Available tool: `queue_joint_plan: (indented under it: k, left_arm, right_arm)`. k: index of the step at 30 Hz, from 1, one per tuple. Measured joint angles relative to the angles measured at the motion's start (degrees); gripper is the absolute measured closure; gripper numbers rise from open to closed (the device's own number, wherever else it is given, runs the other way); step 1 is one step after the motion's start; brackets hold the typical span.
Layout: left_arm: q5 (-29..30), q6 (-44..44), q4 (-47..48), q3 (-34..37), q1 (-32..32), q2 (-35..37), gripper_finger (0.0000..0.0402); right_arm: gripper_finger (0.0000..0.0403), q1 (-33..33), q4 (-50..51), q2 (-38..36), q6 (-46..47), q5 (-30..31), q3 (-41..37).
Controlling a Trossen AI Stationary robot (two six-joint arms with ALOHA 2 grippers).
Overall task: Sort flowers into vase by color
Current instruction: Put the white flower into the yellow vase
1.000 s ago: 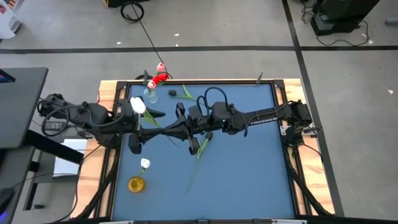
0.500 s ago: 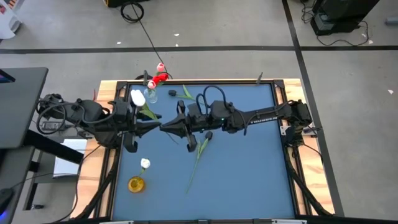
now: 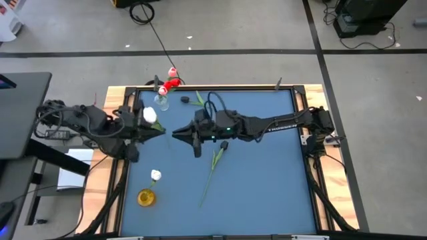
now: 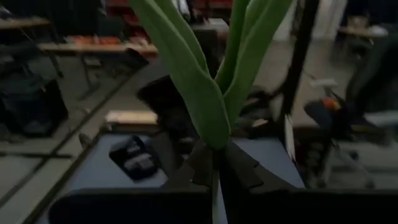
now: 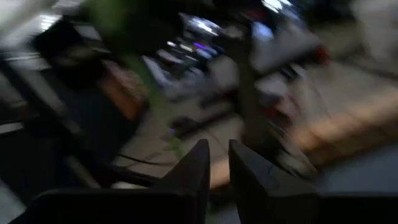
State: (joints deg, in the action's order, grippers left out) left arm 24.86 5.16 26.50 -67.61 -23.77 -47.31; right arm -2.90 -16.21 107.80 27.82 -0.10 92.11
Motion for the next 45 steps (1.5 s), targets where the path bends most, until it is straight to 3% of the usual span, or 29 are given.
queue_joint_plan:
  k: [5,10,13,18,28,42,45]
  left_arm:
    - [-1.12,5.15,11.44,-0.03,-2.79,6.09,0.039]
    - [-15.59,11.91,20.99,0.18,-5.92,10.65,0.0391]
    - [-21.42,10.53,20.85,2.7,-8.28,10.73,0.0391]
    - [-24.18,9.25,12.35,8.6,-12.86,10.29,0.0392]
    - [-15.47,9.68,-3.08,21.74,-23.82,10.39,0.0392]
    - [-9.9,10.17,-3.96,25.98,-30.7,10.17,0.0391]
    - [-9.87,9.66,-1.32,25.98,-30.88,10.01,0.0372]
  right_arm:
    - [0.0317,0.13,12.91,0.09,9.58,5.95,-0.02]
    - [0.0314,0.01,25.19,0.09,17.73,6.48,-0.04]
    - [0.0315,-0.28,27.45,0.09,19.91,6.49,-0.02]
    - [0.0315,-1.06,27.53,0.08,20.36,6.54,-0.02]
    - [0.0315,-5.53,30.46,0.07,24.62,11.01,0.0]
    - [0.0315,-8.41,30.45,0.07,32.15,12.17,0.0]
    - [0.0315,-9.09,30.62,0.07,32.11,14.03,0.0]
